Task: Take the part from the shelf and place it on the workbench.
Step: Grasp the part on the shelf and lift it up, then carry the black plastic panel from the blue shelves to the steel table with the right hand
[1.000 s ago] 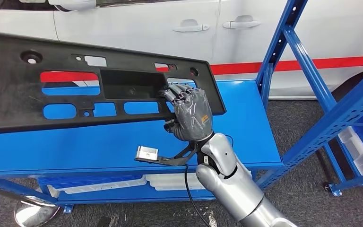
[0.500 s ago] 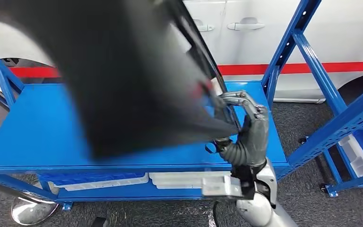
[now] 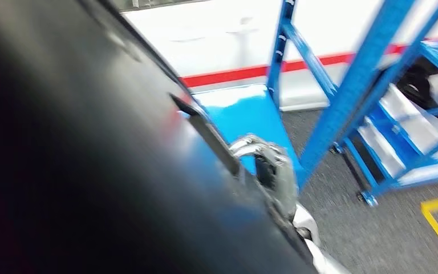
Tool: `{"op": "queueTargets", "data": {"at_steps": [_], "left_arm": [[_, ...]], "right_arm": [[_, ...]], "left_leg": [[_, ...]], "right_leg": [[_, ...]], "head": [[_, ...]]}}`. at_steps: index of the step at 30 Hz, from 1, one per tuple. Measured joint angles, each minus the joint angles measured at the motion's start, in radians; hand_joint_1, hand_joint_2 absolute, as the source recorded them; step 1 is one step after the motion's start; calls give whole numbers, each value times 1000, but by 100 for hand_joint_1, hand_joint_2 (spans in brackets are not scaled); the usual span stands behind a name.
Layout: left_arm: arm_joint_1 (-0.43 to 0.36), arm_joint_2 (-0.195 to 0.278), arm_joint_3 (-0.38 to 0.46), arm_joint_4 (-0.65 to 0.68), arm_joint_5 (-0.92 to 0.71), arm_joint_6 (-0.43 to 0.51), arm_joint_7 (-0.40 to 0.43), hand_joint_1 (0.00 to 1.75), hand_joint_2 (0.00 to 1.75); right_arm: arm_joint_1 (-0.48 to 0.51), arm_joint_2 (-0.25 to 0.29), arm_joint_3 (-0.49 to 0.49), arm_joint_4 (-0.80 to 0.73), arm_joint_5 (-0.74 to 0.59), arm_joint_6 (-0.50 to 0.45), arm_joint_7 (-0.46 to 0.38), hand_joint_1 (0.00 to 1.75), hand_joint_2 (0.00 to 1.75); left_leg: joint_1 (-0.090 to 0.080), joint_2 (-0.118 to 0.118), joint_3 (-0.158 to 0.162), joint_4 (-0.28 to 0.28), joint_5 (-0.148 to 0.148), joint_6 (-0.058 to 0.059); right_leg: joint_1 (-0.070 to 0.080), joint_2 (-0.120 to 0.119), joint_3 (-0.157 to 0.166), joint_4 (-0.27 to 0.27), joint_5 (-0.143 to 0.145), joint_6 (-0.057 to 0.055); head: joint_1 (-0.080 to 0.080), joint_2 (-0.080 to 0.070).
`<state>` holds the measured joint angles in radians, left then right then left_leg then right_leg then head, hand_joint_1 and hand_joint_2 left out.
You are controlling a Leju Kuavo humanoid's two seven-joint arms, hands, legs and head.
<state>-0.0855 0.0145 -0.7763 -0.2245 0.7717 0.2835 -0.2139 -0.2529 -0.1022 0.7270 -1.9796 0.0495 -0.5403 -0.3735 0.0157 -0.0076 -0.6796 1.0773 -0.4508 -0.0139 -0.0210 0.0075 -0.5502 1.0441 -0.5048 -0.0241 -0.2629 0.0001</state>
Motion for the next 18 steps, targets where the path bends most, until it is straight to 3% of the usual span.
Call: {"op": "queueTargets", "data": {"at_steps": [2,3,4,5,6,8,10,11,13,14,15,18], "left_arm": [[-2,0,0,0,5,-1,0,0,175],[-3,0,0,0,6,-1,0,0,175],[-4,0,0,0,8,0,0,0,175],[-4,1,0,0,9,0,0,0,175],[-4,2,0,0,9,0,1,0,175],[-6,4,0,0,9,1,2,0,175],[-9,7,0,0,5,0,2,0,175],[-11,8,0,0,3,-1,3,0,175],[-13,8,-1,0,1,-2,6,0,175],[-14,8,-1,0,0,-2,10,0,175],[-14,8,-1,0,0,-2,15,0,175],[-13,8,-2,0,0,-2,23,0,175]], "right_arm": [[4,0,5,-1,-12,11,-9,175,175],[6,0,7,-1,-14,14,-11,175,175],[8,0,10,-2,-15,15,-12,175,175],[10,-1,12,-2,-16,15,-13,175,175],[11,-1,14,-2,-16,15,-13,175,175],[11,-1,16,-3,-16,19,-13,175,175],[12,-1,17,-4,-18,26,-13,175,175],[12,-1,17,-4,-20,30,-13,175,175],[12,-2,17,-4,-24,35,-13,175,175],[12,-3,18,-4,-28,39,-12,175,175],[12,-4,18,-4,-32,42,-12,175,175],[12,-6,19,-4,-45,49,-12,175,175]], "left_leg": [[1,3,-27,107,-106,-5],[1,3,-36,169,-144,-6],[0,3,-35,214,-157,-5],[-1,3,-22,232,-147,-2],[-4,3,6,218,-121,5],[-14,3,104,100,-82,29],[-25,2,196,-38,-92,47],[-29,2,215,-76,-101,51],[-30,3,218,-102,-84,54],[-28,5,215,-113,-69,58],[-24,9,210,-123,-53,62],[-21,16,170,-121,-19,71]], "right_leg": [[2,-2,-24,0,21,-9],[5,-3,-39,1,31,-11],[8,-4,-53,1,41,-12],[12,-5,-67,2,51,-13],[15,-5,-79,3,60,-14],[21,-6,-97,4,76,-13],[22,-9,-104,2,92,-8],[20,-10,-105,-2,101,-2],[16,-12,-106,-11,117,9],[16,-11,-110,-8,108,16],[18,-10,-116,9,82,21],[13,-8,-153,162,-55,34]], "head": [[-40,0],[-49,0],[-52,0],[-51,0],[-51,0],[-50,0],[-47,0],[-47,0],[-46,0],[-46,0],[-43,0],[-38,0]]}}
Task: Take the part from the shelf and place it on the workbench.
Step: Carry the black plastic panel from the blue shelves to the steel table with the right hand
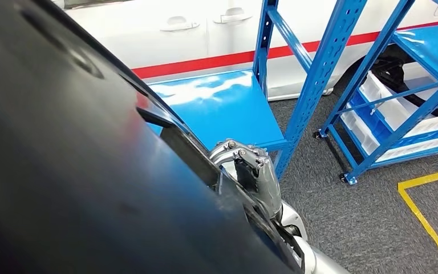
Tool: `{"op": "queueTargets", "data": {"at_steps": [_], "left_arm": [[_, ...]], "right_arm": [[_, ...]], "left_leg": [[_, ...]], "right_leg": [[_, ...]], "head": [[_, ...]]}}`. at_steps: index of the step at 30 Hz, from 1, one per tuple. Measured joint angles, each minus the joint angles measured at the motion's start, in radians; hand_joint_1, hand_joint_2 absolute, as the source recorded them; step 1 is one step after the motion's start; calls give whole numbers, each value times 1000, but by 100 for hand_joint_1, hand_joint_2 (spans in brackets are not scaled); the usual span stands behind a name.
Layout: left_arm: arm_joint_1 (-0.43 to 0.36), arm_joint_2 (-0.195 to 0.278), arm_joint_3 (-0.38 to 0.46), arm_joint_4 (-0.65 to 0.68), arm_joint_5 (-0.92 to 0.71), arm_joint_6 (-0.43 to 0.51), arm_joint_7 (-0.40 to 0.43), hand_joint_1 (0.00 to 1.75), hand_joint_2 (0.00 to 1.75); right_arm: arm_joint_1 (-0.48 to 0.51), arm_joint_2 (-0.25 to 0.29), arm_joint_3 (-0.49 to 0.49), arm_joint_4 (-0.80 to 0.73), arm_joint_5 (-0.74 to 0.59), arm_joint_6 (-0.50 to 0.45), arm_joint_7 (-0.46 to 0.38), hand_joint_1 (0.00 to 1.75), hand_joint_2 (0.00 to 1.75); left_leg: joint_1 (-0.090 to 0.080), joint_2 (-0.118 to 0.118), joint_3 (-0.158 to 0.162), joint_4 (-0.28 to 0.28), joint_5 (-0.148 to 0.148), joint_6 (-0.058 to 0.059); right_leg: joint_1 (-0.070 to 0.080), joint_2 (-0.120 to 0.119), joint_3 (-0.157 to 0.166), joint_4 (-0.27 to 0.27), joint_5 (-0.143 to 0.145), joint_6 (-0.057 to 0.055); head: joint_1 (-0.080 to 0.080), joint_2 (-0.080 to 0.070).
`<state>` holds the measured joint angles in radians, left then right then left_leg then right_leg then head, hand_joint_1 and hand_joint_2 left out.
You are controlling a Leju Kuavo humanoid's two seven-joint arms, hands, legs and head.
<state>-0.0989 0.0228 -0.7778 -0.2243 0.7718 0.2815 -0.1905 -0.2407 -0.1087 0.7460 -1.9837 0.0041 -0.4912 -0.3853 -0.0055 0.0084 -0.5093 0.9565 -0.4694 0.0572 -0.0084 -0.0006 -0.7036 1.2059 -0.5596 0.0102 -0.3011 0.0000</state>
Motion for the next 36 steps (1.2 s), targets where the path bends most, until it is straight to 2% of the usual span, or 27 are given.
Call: {"op": "queueTargets", "data": {"at_steps": [1,2,3,4,6,8,11,12,13,15,16,17,18,20,22,24,26,27,28,29,30,31,32,33,34,35,36], "left_arm": [[0,0,0,0,0,0,1,0,175],[0,0,0,0,-1,0,2,0,175],[0,0,0,0,-3,-1,2,0,175],[0,0,0,0,-5,-1,1,0,175],[-1,1,0,0,-9,-2,-1,0,175],[-1,2,-1,0,-11,-3,-4,0,175],[2,3,-1,1,-13,-6,-7,0,175],[4,3,-2,1,-15,-7,-7,0,175],[5,3,-2,2,-16,-8,-7,0,175],[5,2,-3,2,-17,-9,-7,0,175],[4,3,-3,2,-17,-9,-7,0,175],[4,3,-3,2,-17,-10,-7,0,175],[4,3,-4,2,-17,-11,-7,0,175],[2,4,-6,2,-17,-14,-9,0,175],[-3,4,-8,2,-18,-19,-11,0,175],[-7,5,-11,2,-18,-22,-13,0,175],[-8,6,-16,2,-19,-23,-15,0,175],[-8,6,-18,2,-19,-24,-15,0,175],[-8,6,-20,2,-19,-24,-15,0,175],[-8,6,-21,2,-19,-24,-15,0,175],[-7,6,-22,2,-19,-24,-15,0,175],[-7,6,-23,2,-19,-24,-16,0,175],[-7,6,-25,2,-20,-24,-16,0,175],[-7,6,-26,2,-21,-25,-16,0,175],[-6,6,-27,2,-22,-25,-17,0,175],[-6,6,-27,2,-24,-26,-17,0,175],[-6,5,-28,1,-25,-27,-17,0,175]], "right_arm": [[0,-1,0,0,-3,1,0,175,175],[0,-1,1,0,-5,2,0,175,175],[0,-2,1,0,-7,2,0,175,175],[0,-2,1,0,-7,4,0,175,175],[-2,-3,1,0,-8,6,0,175,175],[-4,-4,1,0,-8,10,0,175,175],[-5,-5,2,1,-10,14,0,175,175],[-5,-5,2,1,-10,15,0,175,175],[-6,-5,2,1,-11,16,1,175,175],[-6,-5,2,1,-10,20,10,175,175],[-7,-5,2,1,-6,25,20,175,175],[-9,-6,2,1,4,33,36,175,175],[-14,-6,4,3,20,45,58,175,175],[-31,-8,10,11,82,74,125,175,175],[-48,-11,19,25,164,96,187,175,175],[-60,-13,29,39,231,115,221,175,175],[-71,-14,38,55,270,133,242,175,175],[-76,-16,42,63,281,138,248,175,175],[-81,-17,46,71,291,143,253,175,175],[-85,-19,51,78,302,148,259,175,175],[-90,-20,55,85,315,154,265,175,175],[-94,-21,60,93,330,161,272,175,175],[-98,-22,66,100,348,170,281,175,175],[-102,-23,73,107,367,178,289,175,175],[-106,-24,81,113,386,185,298,175,175],[-109,-25,88,120,402,190,306,175,175],[-112,-25,94,125,415,193,313,175,175]], "left_leg": [[1,0,-19,8,8,-1],[2,0,-38,18,15,-4],[4,0,-58,30,21,-7],[7,0,-79,45,25,-12],[11,-1,-115,77,31,-23],[9,-3,-135,96,39,-36],[12,-6,-149,99,47,-56],[15,-7,-159,113,25,-62],[16,-7,-172,142,-16,-67],[17,-7,-200,247,-116,-73],[18,-7,-207,304,-147,-74],[18,-7,-204,343,-152,-75],[18,-7,-188,355,-134,-74],[17,-8,-107,283,-75,-67],[13,-9,0,137,-73,-58],[6,-12,48,50,-91,-49],[5,-11,37,34,-69,-39],[7,-9,27,29,-55,-32],[10,-7,15,24,-38,-24],[12,-4,0,22,-22,-18],[11,-3,-17,23,-7,-13],[10,-2,-34,25,6,-10],[9,-1,-55,29,20,-10],[8,-1,-76,34,32,-11],[7,-1,-98,40,43,-13],[7,-2,-118,48,53,-16],[6,-2,-136,57,61,-20]], "right_leg": [[-4,0,-7,55,-19,5],[-8,0,-4,87,-15,10],[-13,-1,14,89,9,15],[-18,-1,49,56,38,21],[-22,1,134,-61,45,28],[-18,4,175,-134,20,19],[-16,2,154,-143,39,-12],[-17,0,143,-146,51,-22],[-19,-1,130,-149,65,-29],[-17,-2,102,-150,91,-37],[-16,-2,85,-150,104,-38],[-14,-2,67,-149,117,-38],[-14,-2,50,-148,129,-38],[-13,-2,20,-146,154,-33],[-12,-3,3,-147,176,-24],[-12,-7,2,-158,200,-12],[-13,-8,3,-173,219,1],[-12,-6,-4,-168,204,5],[-12,-5,-16,-143,165,8],[-13,-4,-30,-97,108,10],[-12,-3,-45,-34,50,11],[-12,-3,-54,32,13,14],[-12,-3,-55,85,4,15],[-11,-2,-45,113,20,16],[-11,-2,-17,108,50,15],[-11,-2,28,69,74,12],[-9,-2,87,2,75,8]], "head": [[0,0],[0,0],[0,0],[1,0],[3,0],[3,0],[-1,0],[-1,0],[-2,0],[-1,0],[1,0],[3,0],[4,0],[5,0],[7,0],[24,0],[47,0],[56,0],[66,0],[76,0],[87,1],[96,1],[105,1],[111,1],[118,1],[123,1],[127,1]]}}
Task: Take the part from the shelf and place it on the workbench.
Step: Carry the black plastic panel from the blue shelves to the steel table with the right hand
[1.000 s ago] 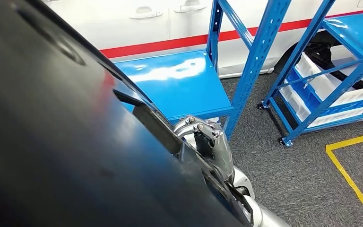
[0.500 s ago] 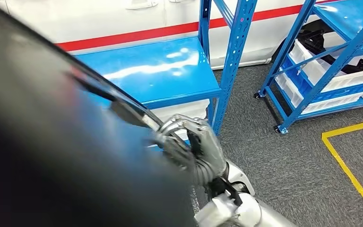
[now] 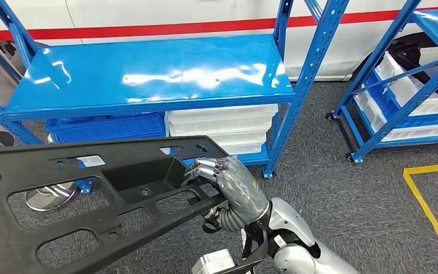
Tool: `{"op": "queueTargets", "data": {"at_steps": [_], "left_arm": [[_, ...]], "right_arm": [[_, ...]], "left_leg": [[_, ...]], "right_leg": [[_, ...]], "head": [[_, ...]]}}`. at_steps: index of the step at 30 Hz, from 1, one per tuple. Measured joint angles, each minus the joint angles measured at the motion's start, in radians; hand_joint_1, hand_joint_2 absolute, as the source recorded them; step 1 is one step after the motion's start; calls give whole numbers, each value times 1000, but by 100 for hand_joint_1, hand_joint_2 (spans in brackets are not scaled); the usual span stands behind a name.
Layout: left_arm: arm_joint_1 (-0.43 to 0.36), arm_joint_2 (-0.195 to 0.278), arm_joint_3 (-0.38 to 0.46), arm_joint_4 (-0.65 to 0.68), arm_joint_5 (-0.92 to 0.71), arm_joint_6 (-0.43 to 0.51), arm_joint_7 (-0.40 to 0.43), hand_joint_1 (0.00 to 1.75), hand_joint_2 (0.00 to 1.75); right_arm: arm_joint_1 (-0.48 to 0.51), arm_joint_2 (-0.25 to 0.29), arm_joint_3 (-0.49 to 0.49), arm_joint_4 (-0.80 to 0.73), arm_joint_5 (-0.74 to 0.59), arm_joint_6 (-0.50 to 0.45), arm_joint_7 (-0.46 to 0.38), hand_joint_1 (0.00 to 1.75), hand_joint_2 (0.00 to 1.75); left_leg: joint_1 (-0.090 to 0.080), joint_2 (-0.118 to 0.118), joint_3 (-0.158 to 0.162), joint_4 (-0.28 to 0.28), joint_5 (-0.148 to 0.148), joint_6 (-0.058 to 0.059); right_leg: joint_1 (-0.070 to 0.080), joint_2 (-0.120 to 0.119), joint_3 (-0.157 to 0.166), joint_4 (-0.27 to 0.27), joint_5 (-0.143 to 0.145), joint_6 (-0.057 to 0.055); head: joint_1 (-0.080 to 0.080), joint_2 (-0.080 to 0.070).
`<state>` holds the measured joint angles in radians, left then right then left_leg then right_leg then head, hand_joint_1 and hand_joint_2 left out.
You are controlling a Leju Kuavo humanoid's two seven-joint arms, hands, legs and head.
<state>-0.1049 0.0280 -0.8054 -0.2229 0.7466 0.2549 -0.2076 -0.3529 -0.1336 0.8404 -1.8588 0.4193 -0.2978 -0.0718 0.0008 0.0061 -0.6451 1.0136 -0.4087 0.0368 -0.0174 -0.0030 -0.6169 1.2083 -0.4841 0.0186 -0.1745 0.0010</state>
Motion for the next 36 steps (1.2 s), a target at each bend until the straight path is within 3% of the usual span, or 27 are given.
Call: {"op": "queueTargets", "data": {"at_steps": [2,3,5,6,8,10,11,12,13,14,15,17,19,21,22,25,26,27,28,29,31,33,36], "left_arm": [[1,-1,-1,0,-2,0,-2,0,175],[1,-2,-2,0,-3,0,-3,0,175],[2,-1,-6,1,-3,0,-4,0,175],[3,-1,-9,1,-3,0,-5,0,175],[6,0,-14,2,-3,-1,-5,0,175],[7,-1,-17,2,-3,-1,-6,0,175],[7,-1,-18,2,-3,0,-6,0,175],[6,-1,-19,2,-3,2,-7,0,175],[6,0,-20,2,-2,7,-6,0,175],[6,0,-21,2,-2,13,-4,0,175],[5,0,-22,2,-1,19,1,0,175],[3,-1,-24,2,2,24,11,0,175],[2,-1,-26,2,3,26,13,0,175],[3,-1,-30,2,3,29,12,0,175],[4,-2,-32,2,3,31,12,0,175],[6,-2,-34,2,4,32,14,0,175],[6,-2,-34,2,5,31,15,0,175],[7,-2,-34,2,6,30,17,0,175],[7,-2,-35,2,6,28,19,0,175],[7,-2,-35,2,7,27,21,0,175],[6,-6,-35,2,8,25,23,0,175],[3,-11,-37,2,12,23,26,0,175],[4,-10,-40,2,17,21,35,0,175]], "right_arm": [[-7,0,9,9,17,2,10,175,175],[-9,0,12,12,22,1,13,175,175],[-12,0,19,21,27,1,16,175,175],[-13,0,23,25,28,1,17,175,175],[-14,0,33,34,30,1,18,175,175],[-15,0,38,40,31,1,18,175,175],[-15,0,41,43,30,0,18,175,175],[-14,0,43,46,29,0,18,175,175],[-14,0,46,49,27,0,16,175,175],[-14,0,48,51,25,0,13,175,175],[-13,-1,50,53,23,0,10,175,175],[-15,-1,53,54,21,1,6,175,175],[-18,-2,55,55,21,1,2,175,175],[-19,-2,58,57,18,1,-4,175,175],[-19,-3,59,58,15,1,-7,175,175],[-19,-4,64,61,11,1,-13,175,175],[-19,-4,65,62,10,2,-14,175,175],[-18,-5,66,64,9,2,-14,175,175],[-18,-5,68,66,9,2,-14,175,175],[-18,-5,68,66,9,2,-15,175,175],[-19,-6,70,67,9,2,-15,175,175],[-21,-6,70,67,9,3,-16,175,175],[-26,-8,70,67,8,7,-18,175,175]], "left_leg": [[-1,0,-20,13,15,-10],[-1,0,-25,13,24,-16],[1,-1,-29,10,39,-27],[3,-2,-36,16,26,-33],[8,-4,-60,77,-54,-44],[12,-4,-85,194,-147,-54],[14,-4,-90,247,-163,-58],[16,-4,-84,279,-150,-61],[18,-4,-67,284,-117,-64],[20,-4,-35,260,-80,-66],[22,-4,11,207,-65,-68],[19,-8,111,66,-96,-63],[14,-11,153,-11,-131,-50],[15,-12,149,-17,-123,-33],[15,-13,147,-18,-117,-24],[9,-18,135,-17,-101,-3],[5,-22,130,-16,-97,0],[1,-28,126,-15,-95,2],[-3,-36,124,-14,-93,3],[-8,-44,124,-14,-93,3],[-11,-61,121,-12,-92,3],[-5,-77,112,-10,-88,-3],[-2,-93,104,-14,-86,-17]], "right_leg": [[6,1,94,-133,-34,-8],[10,1,114,-169,-49,-11],[10,0,107,-184,-36,-20],[7,-1,99,-187,-25,-26],[0,-5,77,-191,0,-39],[-1,-5,46,-189,24,-44],[-1,-5,28,-188,35,-43],[-2,-5,10,-187,46,-40],[-4,-5,-8,-185,55,-37],[-6,-5,-24,-182,64,-32],[-7,-4,-37,-178,72,-26],[-6,-5,-52,-173,86,-13],[-3,-6,-54,-175,102,-1],[-4,-7,-59,-173,104,9],[-4,-8,-68,-153,86,12],[-1,-4,-137,27,-18,13],[1,-3,-157,86,-40,11],[3,-1,-162,112,-44,8],[7,1,-147,99,-30,2],[11,8,-115,47,-1,-8],[17,44,-39,-85,50,-33],[21,67,-5,-151,65,-48],[18,41,13,-186,67,-49]], "head": [[4,0],[7,0],[16,0],[20,0],[19,0],[17,0],[18,0],[18,0],[18,0],[18,0],[18,0],[19,0],[24,0],[29,0],[31,0],[40,0],[41,0],[42,0],[42,0],[42,0],[41,0],[41,0],[54,0]]}}
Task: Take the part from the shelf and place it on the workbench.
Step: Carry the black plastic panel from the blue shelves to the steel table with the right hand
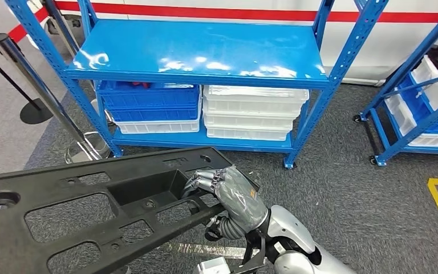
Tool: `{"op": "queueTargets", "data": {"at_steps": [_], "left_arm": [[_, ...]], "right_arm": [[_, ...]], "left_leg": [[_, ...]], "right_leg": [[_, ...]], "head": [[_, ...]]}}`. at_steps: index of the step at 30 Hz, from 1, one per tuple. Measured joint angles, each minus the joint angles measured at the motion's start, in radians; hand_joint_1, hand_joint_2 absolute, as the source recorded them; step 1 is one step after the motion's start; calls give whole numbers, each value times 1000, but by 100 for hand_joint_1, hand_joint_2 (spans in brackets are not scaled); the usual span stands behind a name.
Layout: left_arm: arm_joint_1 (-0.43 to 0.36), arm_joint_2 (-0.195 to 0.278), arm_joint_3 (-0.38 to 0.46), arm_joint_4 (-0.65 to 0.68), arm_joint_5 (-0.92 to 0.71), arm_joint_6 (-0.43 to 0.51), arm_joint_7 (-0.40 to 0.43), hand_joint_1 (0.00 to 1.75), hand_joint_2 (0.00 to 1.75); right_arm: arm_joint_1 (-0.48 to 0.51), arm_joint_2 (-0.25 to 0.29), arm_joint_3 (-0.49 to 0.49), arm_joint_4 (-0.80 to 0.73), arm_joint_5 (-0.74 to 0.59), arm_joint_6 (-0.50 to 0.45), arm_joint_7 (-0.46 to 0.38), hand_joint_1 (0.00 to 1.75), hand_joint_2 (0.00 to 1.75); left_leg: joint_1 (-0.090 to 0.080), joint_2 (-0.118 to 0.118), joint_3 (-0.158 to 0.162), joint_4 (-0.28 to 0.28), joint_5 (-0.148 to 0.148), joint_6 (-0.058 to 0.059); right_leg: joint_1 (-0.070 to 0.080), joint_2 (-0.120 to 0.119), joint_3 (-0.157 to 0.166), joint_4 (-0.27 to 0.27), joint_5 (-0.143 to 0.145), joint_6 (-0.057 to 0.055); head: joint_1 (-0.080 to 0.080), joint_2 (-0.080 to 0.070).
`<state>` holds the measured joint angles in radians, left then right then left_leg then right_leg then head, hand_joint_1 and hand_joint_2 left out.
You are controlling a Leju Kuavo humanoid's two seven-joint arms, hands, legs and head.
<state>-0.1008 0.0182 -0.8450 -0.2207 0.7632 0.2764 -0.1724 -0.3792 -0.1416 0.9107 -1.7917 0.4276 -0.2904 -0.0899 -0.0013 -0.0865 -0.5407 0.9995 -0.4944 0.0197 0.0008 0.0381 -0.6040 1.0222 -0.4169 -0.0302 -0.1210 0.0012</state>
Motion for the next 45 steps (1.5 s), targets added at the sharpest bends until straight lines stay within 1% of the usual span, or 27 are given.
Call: {"op": "queueTargets", "data": {"at_steps": [2,5,6,7,8,10,12,15,17,19,20,21,22,24,25,27,28,30,32,34,36,37,38,39,42,43,45], "left_arm": [[1,2,-1,0,0,1,5,0,175],[0,2,-3,0,0,-8,17,0,175],[0,2,-4,0,0,-15,24,0,175],[2,2,-4,0,1,-21,30,0,175],[3,2,-5,0,3,-26,35,0,175],[4,3,-5,0,6,-32,40,0,175],[2,3,-5,0,9,-34,41,0,175],[2,3,-5,0,13,-36,42,0,175],[4,4,-5,0,18,-38,40,0,175],[2,5,-5,0,20,-41,37,0,175],[1,5,-5,0,18,-43,34,0,175],[1,5,-5,0,16,-44,32,0,175],[2,5,-6,0,12,-44,30,0,175],[3,6,-8,0,6,-42,27,0,175],[3,6,-9,0,3,-41,27,0,175],[1,6,-10,0,-6,-39,28,0,175],[1,6,-12,0,-11,-40,30,0,175],[4,11,-18,1,-24,-45,41,0,175],[8,16,-27,2,-36,-54,55,0,175],[7,16,-33,2,-47,-63,65,0,175],[4,16,-40,2,-58,-73,74,0,175],[3,16,-44,2,-64,-78,78,0,175],[3,16,-48,2,-68,-81,81,0,175],[4,16,-52,2,-71,-84,82,0,175],[2,17,-63,2,-80,-90,84,0,175],[0,18,-68,2,-85,-90,83,0,175],[-2,18,-80,2,-95,-91,80,0,175]], "right_arm": [[-7,0,0,0,3,11,2,175,175],[-15,-4,1,0,18,34,15,175,175],[-15,-5,2,0,25,38,19,175,175],[-15,-6,3,0,30,40,21,175,175],[-16,-7,4,0,34,41,22,175,175],[-19,-8,4,-1,37,42,22,175,175],[-22,-8,5,-1,37,43,23,175,175],[-24,-9,8,-1,39,43,23,175,175],[-25,-10,9,-3,46,42,25,175,175],[-24,-11,11,-6,56,42,31,175,175],[-22,-13,12,-6,62,42,35,175,175],[-18,-15,13,-6,68,42,39,175,175],[-14,-16,13,-6,74,41,43,175,175],[-5,-19,14,-10,85,37,50,175,175],[-1,-19,14,-13,89,34,51,175,175],[9,-21,14,-23,102,26,54,175,175],[14,-21,14,-28,113,23,57,175,175],[26,-22,14,-40,140,16,70,175,175],[38,-24,14,-53,159,5,84,175,175],[53,-27,14,-68,162,-8,90,175,175],[66,-31,14,-79,165,-15,92,175,175],[70,-34,14,-81,168,-16,94,175,175],[73,-37,14,-83,173,-17,95,175,175],[75,-39,14,-87,177,-17,97,175,175],[83,-45,14,-108,191,-17,104,175,175],[85,-46,14,-116,197,-18,107,175,175],[92,-48,14,-127,214,-19,113,175,175]], "left_leg": [[-3,29,-23,40,-27,-14],[13,69,-119,215,-96,-38],[20,73,-142,250,-97,-46],[25,78,-145,248,-79,-53],[30,85,-129,208,-46,-60],[32,117,-69,79,17,-71],[26,132,-39,13,37,-61],[23,107,-49,15,41,-31],[26,91,-52,11,50,-14],[23,73,-59,9,57,-1],[21,62,-63,10,60,3],[18,50,-67,11,62,6],[16,37,-71,13,64,7],[14,10,-76,20,66,6],[13,-2,-80,24,66,4],[13,-24,-89,32,69,-3],[13,-33,-94,33,71,-10],[16,-48,-102,28,78,-24],[14,-11,-117,53,59,-36],[12,53,-158,150,0,-45],[15,77,-209,274,-57,-52],[16,81,-219,305,-64,-53],[16,83,-210,299,-54,-53],[15,88,-181,253,-27,-50],[3,134,-64,52,41,-29],[-2,141,-48,21,46,-22],[-5,126,-48,10,48,-11]], "right_leg": [[-9,-22,19,-37,0,0],[-15,-59,26,-46,-1,2],[-17,-71,26,-43,-4,4],[-20,-83,26,-39,-7,8],[-25,-93,25,-33,-11,13],[-31,-110,25,-16,-22,29],[-28,-124,23,-3,-30,43],[-26,-138,23,0,-31,60],[-30,-107,7,39,-67,66],[-28,-62,-42,154,-137,64],[-25,-51,-69,219,-167,61],[-22,-46,-88,264,-181,58],[-20,-42,-90,275,-176,55],[-18,-29,-41,190,-122,45],[-18,-7,-8,125,-100,40],[-19,26,33,38,-78,37],[-18,32,36,27,-80,37],[-17,11,39,22,-72,30],[-21,-12,43,13,-63,18],[-20,-38,43,8,-59,11],[-17,-67,42,8,-59,10],[-16,-82,42,8,-59,9],[-15,-95,41,8,-60,9],[-14,-107,42,9,-61,10],[-7,-137,47,8,-64,17],[-5,-147,49,6,-65,20],[-3,-165,53,1,-64,29]], "head": [[0,0],[-2,0],[-3,0],[-2,0],[-2,0],[-4,0],[-3,0],[0,0],[4,0],[11,0],[14,0],[16,0],[16,0],[16,0],[17,0],[17,0],[17,0],[18,0],[14,0],[7,0],[5,0],[4,0],[4,0],[4,0],[5,0],[6,0],[7,0]]}}
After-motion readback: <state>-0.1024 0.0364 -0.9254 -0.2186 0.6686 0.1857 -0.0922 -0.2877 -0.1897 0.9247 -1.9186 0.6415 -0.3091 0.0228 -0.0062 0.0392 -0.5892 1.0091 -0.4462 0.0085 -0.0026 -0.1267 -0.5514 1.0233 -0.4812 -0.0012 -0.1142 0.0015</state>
